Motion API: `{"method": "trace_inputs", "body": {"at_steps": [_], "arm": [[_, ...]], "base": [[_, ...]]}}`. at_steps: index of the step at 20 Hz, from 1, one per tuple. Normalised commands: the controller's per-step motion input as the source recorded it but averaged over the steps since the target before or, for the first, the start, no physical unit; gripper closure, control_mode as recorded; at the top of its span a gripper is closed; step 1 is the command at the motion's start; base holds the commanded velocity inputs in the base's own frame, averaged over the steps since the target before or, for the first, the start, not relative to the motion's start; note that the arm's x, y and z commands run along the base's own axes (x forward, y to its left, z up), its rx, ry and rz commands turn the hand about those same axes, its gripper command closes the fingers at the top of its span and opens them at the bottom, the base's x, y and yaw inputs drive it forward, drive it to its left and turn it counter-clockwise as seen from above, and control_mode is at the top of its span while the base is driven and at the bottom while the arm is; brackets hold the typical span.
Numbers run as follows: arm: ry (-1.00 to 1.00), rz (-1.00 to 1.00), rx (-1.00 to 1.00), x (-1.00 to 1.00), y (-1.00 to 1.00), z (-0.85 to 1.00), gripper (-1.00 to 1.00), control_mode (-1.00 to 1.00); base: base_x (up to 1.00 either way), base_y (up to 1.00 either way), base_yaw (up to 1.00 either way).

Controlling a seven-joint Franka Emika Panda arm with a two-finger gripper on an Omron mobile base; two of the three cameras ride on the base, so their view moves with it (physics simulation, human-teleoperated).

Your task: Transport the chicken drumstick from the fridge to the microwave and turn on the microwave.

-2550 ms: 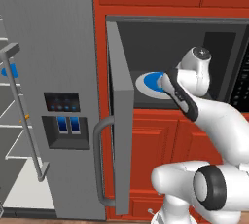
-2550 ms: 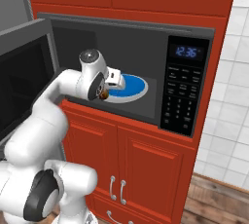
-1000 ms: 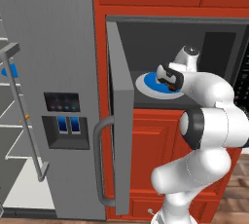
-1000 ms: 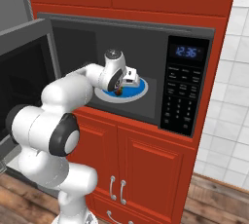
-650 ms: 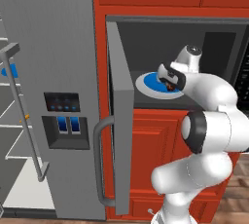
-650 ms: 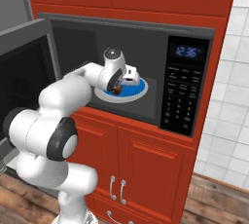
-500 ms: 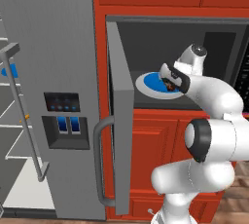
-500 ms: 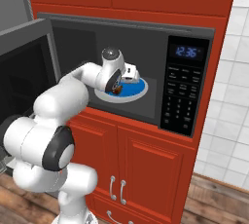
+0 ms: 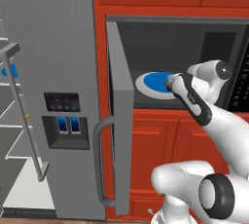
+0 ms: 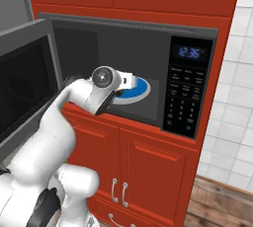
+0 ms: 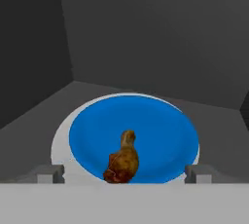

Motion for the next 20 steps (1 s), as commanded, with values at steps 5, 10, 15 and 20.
{"method": "trace_inputs", "body": {"at_steps": [5,10,15,20], "arm": [[0.02,0.01,-0.01,-0.85,0.01,0.44,-1.0,-1.0],[0.22,0.02,-0.17,-0.77,0.01,0.1,-1.0,-1.0],[0.27,0.04,-0.27,-0.69,0.0,-0.03,-1.0,-1.0],[0.06,0.07,-0.15,-0.77,0.0,-0.23,-1.0,-1.0]], "base": [[0.0,0.0,0.0],[0.0,0.0,0.0],[0.0,0.0,0.0],[0.0,0.0,0.0]]}}
